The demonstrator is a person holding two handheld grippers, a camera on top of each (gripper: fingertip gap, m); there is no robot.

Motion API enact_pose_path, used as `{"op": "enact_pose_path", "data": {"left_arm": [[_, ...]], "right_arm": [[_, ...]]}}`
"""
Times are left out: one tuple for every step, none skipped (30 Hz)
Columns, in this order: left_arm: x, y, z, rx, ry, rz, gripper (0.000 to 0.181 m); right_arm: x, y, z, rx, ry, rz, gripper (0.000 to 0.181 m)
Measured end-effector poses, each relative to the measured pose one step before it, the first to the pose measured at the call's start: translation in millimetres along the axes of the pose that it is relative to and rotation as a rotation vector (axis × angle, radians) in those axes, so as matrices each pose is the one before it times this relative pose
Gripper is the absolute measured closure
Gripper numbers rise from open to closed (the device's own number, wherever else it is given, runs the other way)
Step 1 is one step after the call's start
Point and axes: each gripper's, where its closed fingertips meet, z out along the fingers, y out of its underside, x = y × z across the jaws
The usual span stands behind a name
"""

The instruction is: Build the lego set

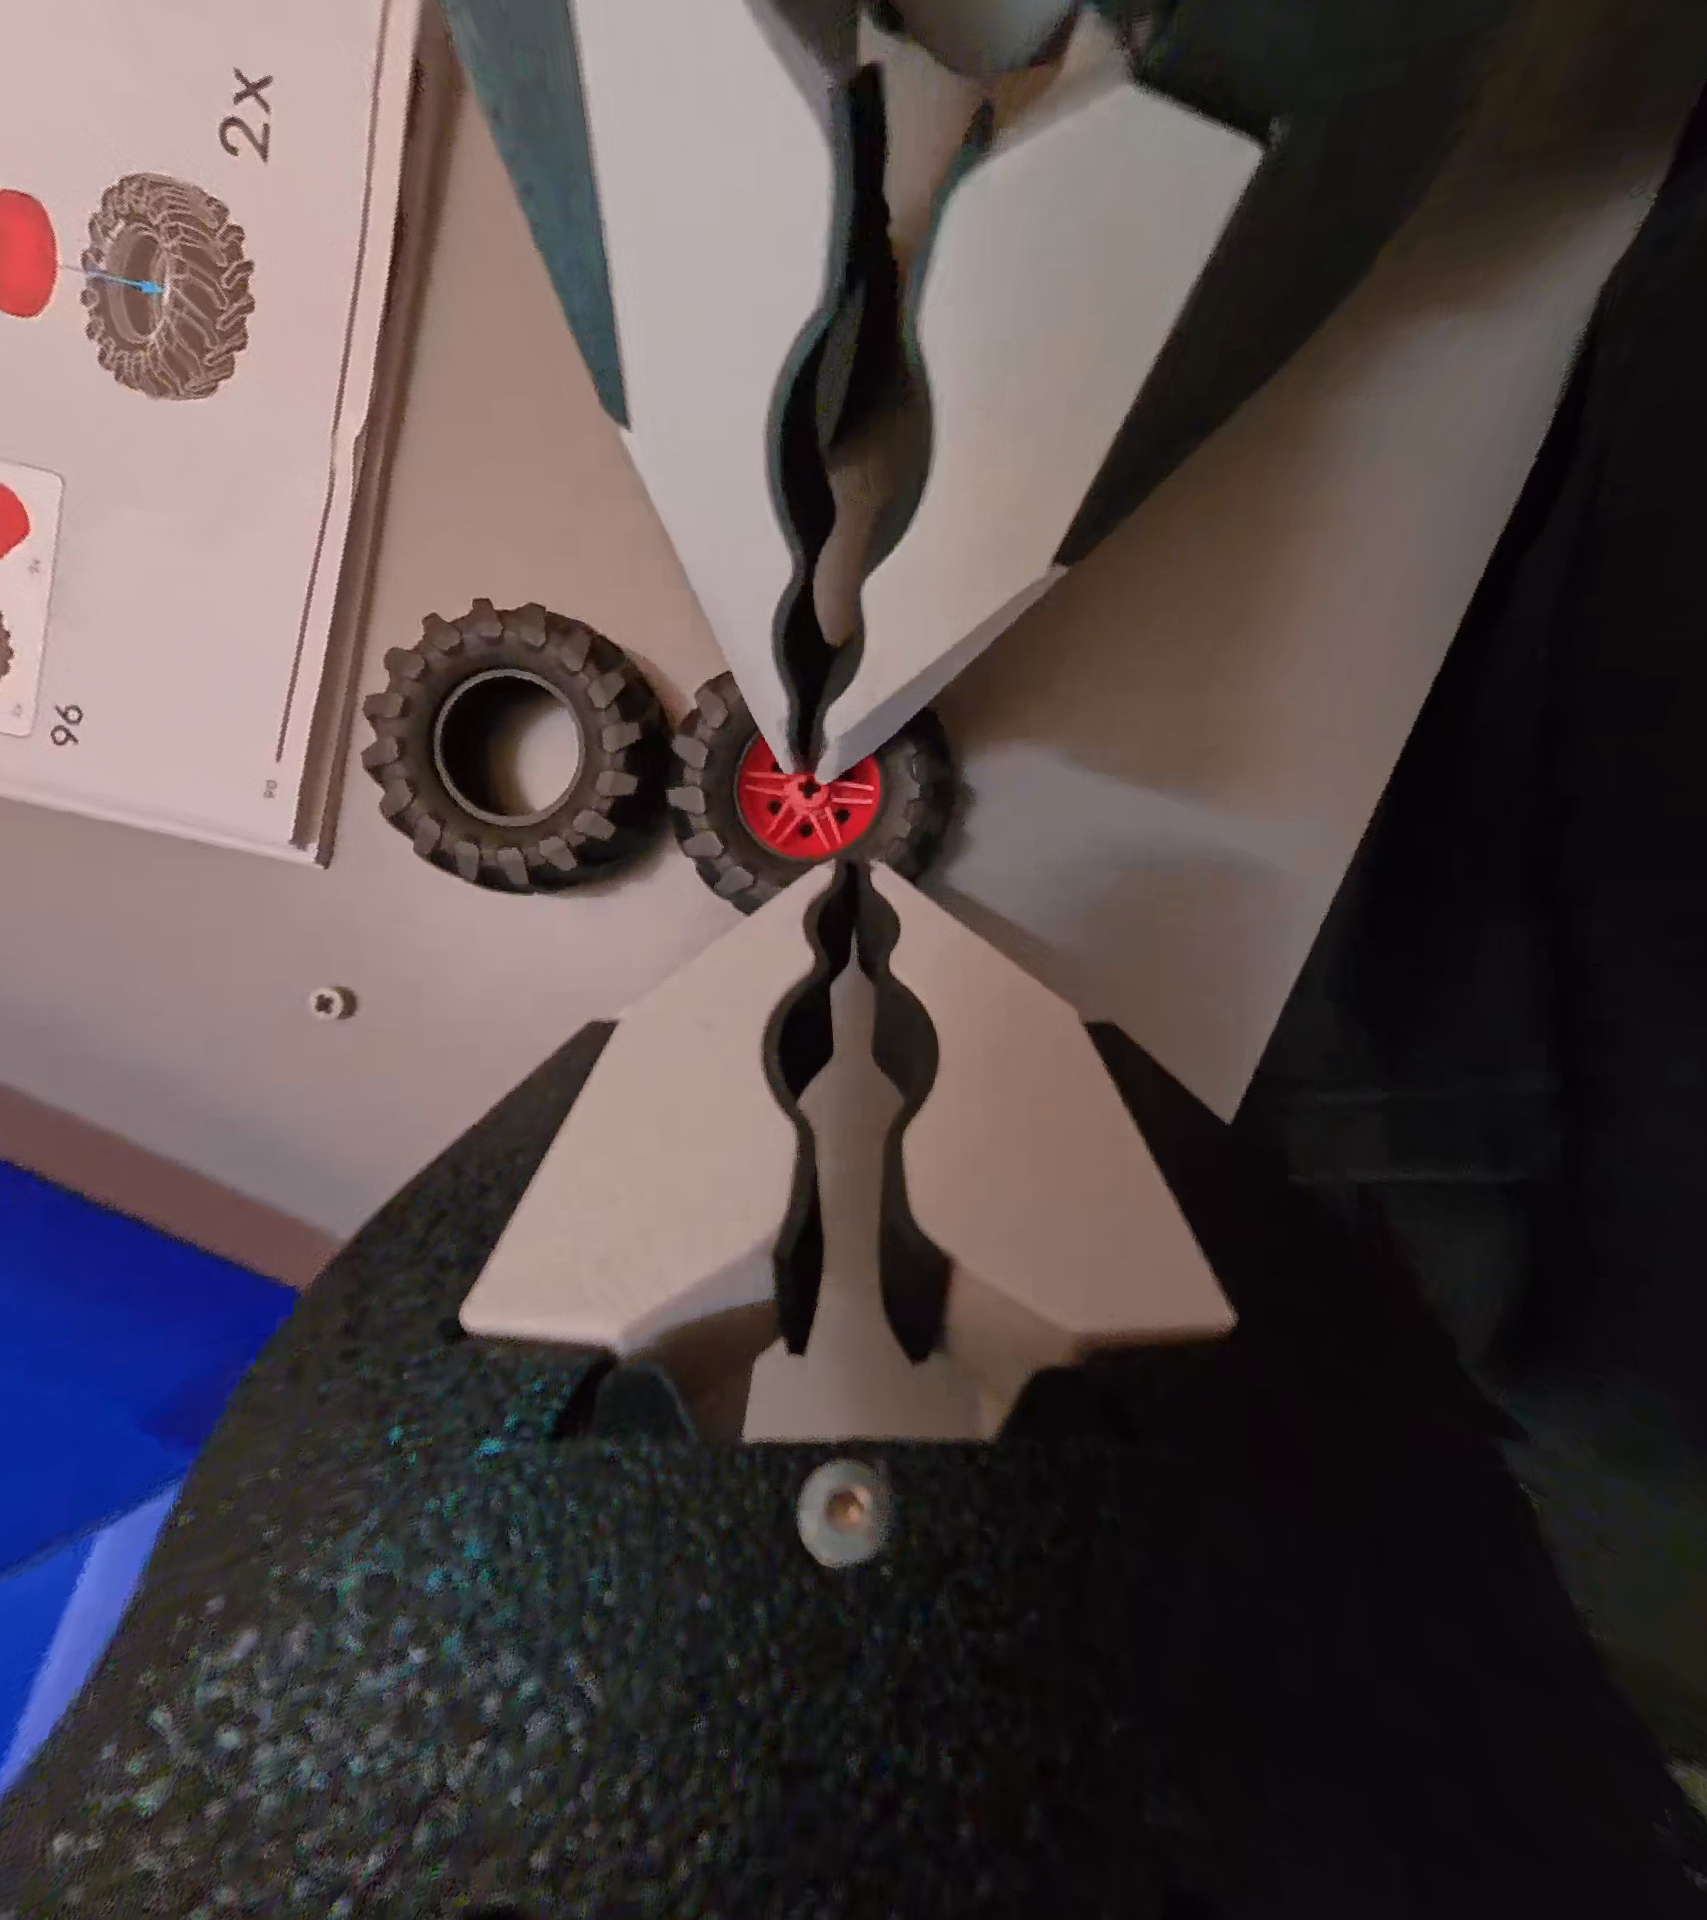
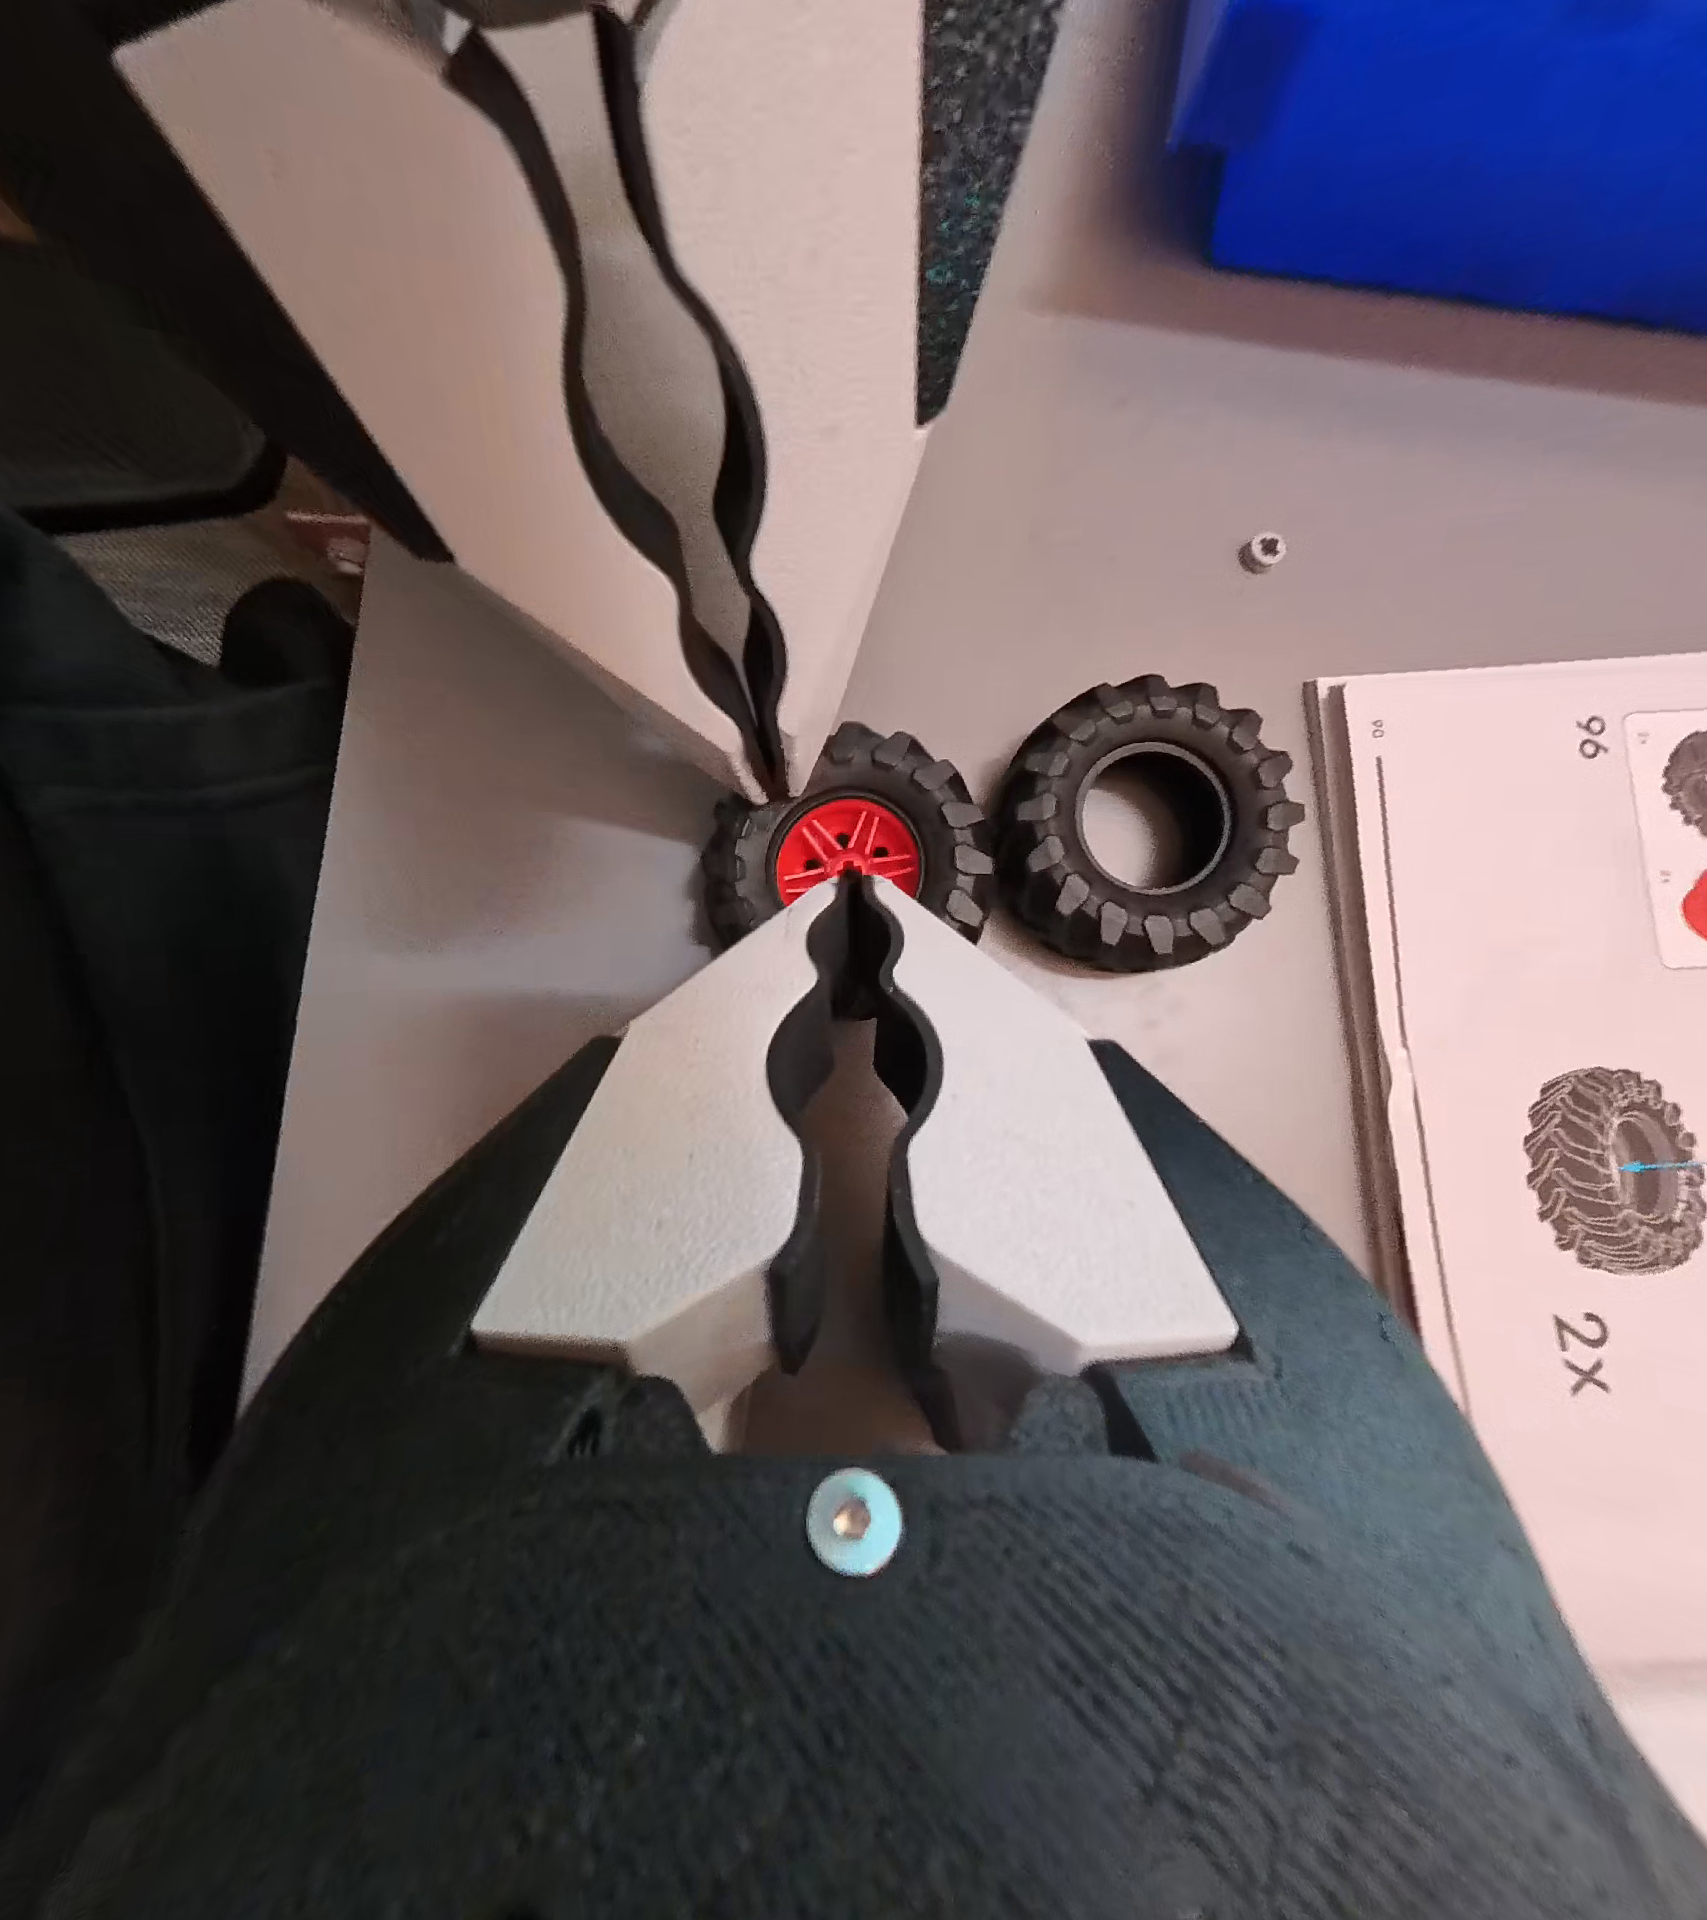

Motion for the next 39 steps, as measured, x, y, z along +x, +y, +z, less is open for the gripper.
{"op": "enact_pose_path", "data": {"left_arm": [[0.37,0.41,0.30,-0.0237,-0.0050,0.0381,0.181],[0.30,0.19,0.24,-0.0295,-0.0111,0.0426,0.181],[0.30,0.20,0.34,-0.0300,-0.0125,0.0462,0.181],[0.40,0.38,0.09,-0.0260,-0.0097,0.0402,0.181],[0.44,0.13,0.16,-0.0171,-0.0065,0.0334,0.181],[0.03,-0.16,0.33,-0.0060,-0.0093,0.0289,0.181],[-0.36,-0.59,0.41,-0.0005,-0.0136,0.0262,0.181],[-0.40,-0.26,0.35,-0.0024,-0.0159,0.0248,0.181],[0.18,0.07,0.10,-0.0077,-0.0113,0.0285,0.181],[-0.07,-0.17,0.22,-0.0093,-0.0096,0.0242,0.181],[1.36,0.65,-0.19,-0.0135,0.0008,0.0297,0.181],[1.28,0.57,-0.18,-0.0100,0.0024,0.0262,0.181],[1.19,0.58,-0.09,-0.0085,0.0055,0.0110,0.181],[0.39,0.22,-0.03,-0.0029,0.0007,0.0071,0.181],[0.16,-0.07,-0.02,0.0019,0.0001,-0.0022,0.181],[0.18,0.05,-0.09,0.0042,0.0012,0.0009,0.181],[-0.66,-0.26,-0.20,0.0071,-0.0028,0.0030,0.181],[-1.67,-1.07,0.19,0.0135,-0.0079,-0.0046,0.181],[-0.07,-0.21,0.13,0.0091,0.0047,-0.0025,0.181],[-0.33,-0.13,0.15,0.0050,0.0046,-0.0029,0.181],[-0.41,-0.35,0.25,0.0009,-0.0007,0.0032,0.181],[0.14,0.08,-0.07,-0.0058,-0.0016,0.0128,0.181],[0.14,0.02,0.14,-0.0097,-0.0026,0.0099,0.181],[-0.10,-0.10,0.09,-0.0094,-0.0039,0.0089,0.181],[-0.45,-0.18,0.19,-0.0057,-0.0034,0.0041,0.181],[-0.21,-0.28,0.16,-0.0033,0.0008,-0.0010,0.181],[-0.63,-0.38,0.24,-0.0008,-0.0028,-0.0006,0.181],[-0.86,-0.56,0.33,-0.0008,-0.0073,0.0028,0.181],[-0.10,-0.12,0.16,-0.0055,-0.0043,0.0093,0.181],[-0.04,-0.04,-0.01,-0.0071,-0.0045,0.0116,0.181],[-0.04,-0.14,0.09,-0.0071,-0.0037,0.0138,0.181],[0.05,-0.02,0.12,-0.0071,-0.0021,0.0120,0.181],[0.00,-0.18,0.14,-0.0068,-0.0025,0.0122,0.181],[0.01,-0.14,0.29,-0.0057,-0.0035,0.0142,0.181],[0.16,-0.03,0.32,-0.0026,-0.0021,0.0179,0.181],[0.09,-0.05,0.28,-0.0043,-0.0026,0.0159,0.181],[0.09,-0.08,0.11,-0.0055,-0.0042,0.0267,0.181],[0.07,-0.14,0.17,-0.0049,-0.0008,0.0271,0.181],[0.14,-0.15,0.13,-0.0069,0.0041,0.0183,0.181]], "right_arm": [[0.08,-0.16,-0.01,0.0071,-0.0073,0.0142,0.181],[-0.14,-0.06,-0.14,0.0088,-0.0064,0.0032,0.181],[0.18,-0.51,-1.69,0.0081,-0.0034,-0.0003,0.181],[3.73,-1.74,-4.22,0.0117,0.0155,0.0065,0.181],[7.46,-3.35,-5.78,0.0196,0.0336,0.0063,0.181],[9.16,-0.33,-4.74,0.0048,0.0370,0.0019,0.181],[-0.05,5.23,-0.48,-0.0267,-0.0268,-0.0049,0.181],[-2.77,4.21,2.44,-0.0193,-0.0374,0.0016,0.181],[0.91,-3.08,0.27,0.0263,-0.0052,0.0025,0.181],[1.03,1.08,0.60,-0.0058,-0.0021,0.0007,0.181],[5.22,2.36,0.32,-0.0188,0.0279,-0.0012,0.181],[7.60,13.47,3.23,-0.0875,0.0453,-0.0302,0.181],[-2.44,15.80,6.74,-0.0992,-0.0157,-0.0288,0.181],[-11.68,-10.51,-1.96,0.0515,-0.0694,0.0065,0.181],[-1.25,-3.44,-5.01,0.0124,0.0149,-0.0335,0.181],[5.01,-7.72,-8.69,0.0379,0.0467,-0.0107,0.181],[8.59,-10.83,-9.50,0.0592,0.0465,0.0269,0.181],[3.26,-8.55,-6.92,0.0466,-0.0008,0.0321,0.181],[-3.34,-6.11,-3.27,0.0355,-0.0445,0.0236,0.181],[-2.35,-2.14,0.67,0.0157,-0.0357,0.0219,0.181],[-0.58,3.37,3.68,-0.0158,-0.0235,0.0147,0.181],[-4.12,6.45,5.45,-0.0344,-0.0449,0.0117,0.181],[-4.29,4.83,5.50,-0.0274,-0.0463,0.0159,0.181],[-1.06,0.80,4.15,-0.0025,-0.0240,0.0176,0.181],[0.25,-0.10,2.07,0.0016,-0.0171,0.0220,0.181],[1.08,0.58,0.00,-0.0069,-0.0179,0.0168,0.181],[1.38,0.40,0.53,-0.0097,-0.0173,0.0185,0.181],[1.57,1.35,1.18,-0.0148,-0.0106,0.0116,0.181],[0.80,0.46,0.92,-0.0085,-0.0139,0.0141,0.181],[0.15,0.10,0.03,-0.0057,-0.0207,0.0281,0.181],[0.19,0.18,0.10,-0.0079,-0.0197,0.0290,0.181],[0.16,0.06,0.29,-0.0059,-0.0132,0.0206,0.181],[0.22,0.10,0.21,-0.0060,-0.0089,0.0056,0.181],[0.19,0.27,0.15,-0.0105,-0.0047,0.0010,0.181],[-0.19,0.20,0.27,-0.0122,-0.0019,-0.0003,0.181],[0.26,0.38,0.25,-0.0138,-0.0009,-0.0001,0.181],[0.22,0.26,0.25,-0.0131,-0.0055,0.0167,0.181],[0.09,0.24,0.18,-0.0145,-0.0061,0.0148,0.181],[0.21,0.20,0.29,-0.0130,0.0007,-0.0015,0.181]]}}
